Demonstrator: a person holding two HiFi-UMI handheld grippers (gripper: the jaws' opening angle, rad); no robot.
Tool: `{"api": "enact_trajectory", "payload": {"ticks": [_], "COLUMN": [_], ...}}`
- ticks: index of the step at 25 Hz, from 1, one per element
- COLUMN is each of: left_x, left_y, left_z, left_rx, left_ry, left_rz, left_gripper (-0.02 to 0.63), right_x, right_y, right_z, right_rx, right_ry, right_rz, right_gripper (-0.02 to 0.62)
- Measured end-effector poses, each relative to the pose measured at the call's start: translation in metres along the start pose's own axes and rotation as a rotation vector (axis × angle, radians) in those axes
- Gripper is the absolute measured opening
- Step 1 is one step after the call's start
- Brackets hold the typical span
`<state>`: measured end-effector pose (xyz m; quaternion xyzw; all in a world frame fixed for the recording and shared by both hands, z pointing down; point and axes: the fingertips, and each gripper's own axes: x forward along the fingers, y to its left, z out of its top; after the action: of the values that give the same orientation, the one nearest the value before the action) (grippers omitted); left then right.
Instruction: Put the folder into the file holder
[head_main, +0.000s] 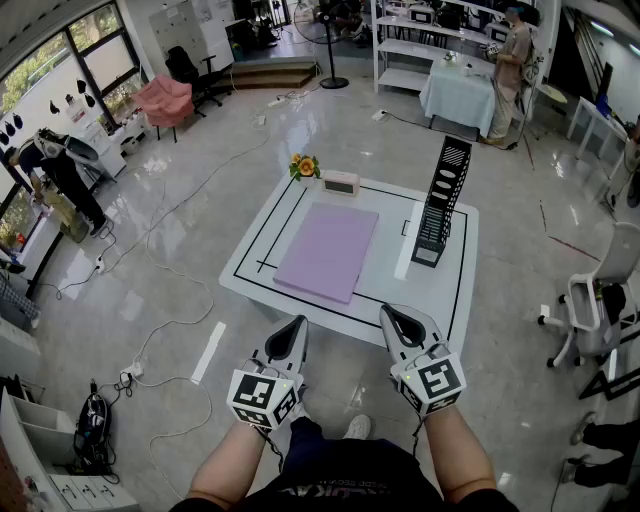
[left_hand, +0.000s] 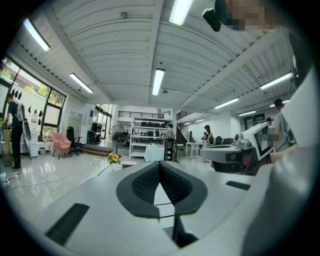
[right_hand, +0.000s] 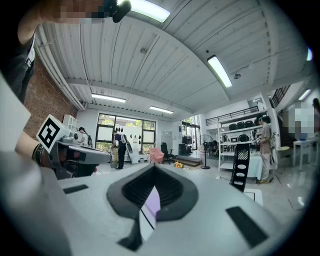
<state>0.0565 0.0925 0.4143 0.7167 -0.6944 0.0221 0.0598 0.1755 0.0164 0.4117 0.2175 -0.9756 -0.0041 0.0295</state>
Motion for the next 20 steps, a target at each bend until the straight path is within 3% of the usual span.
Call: {"api": "enact_trajectory", "payload": {"ticks": [15,20], "left_x": [0.007,0.015], "left_y": [0.007,0.014], "left_z": [0.010,0.007], "left_rx": [0.006,0.003], "left_ry": [-0.007,0.009], "left_rz": [0.020,-0.006], "left_gripper": [0.009,0.054], "right_x": [0.004,0.013], "right_y": [-0.001,-0.007], "right_z": [0.007,0.000], "right_rx": [0.022,0.059], "right_ry": [-0.021,0.003], "right_rz": [0.046,0.044], "right_gripper": [0.002,0.092]}}
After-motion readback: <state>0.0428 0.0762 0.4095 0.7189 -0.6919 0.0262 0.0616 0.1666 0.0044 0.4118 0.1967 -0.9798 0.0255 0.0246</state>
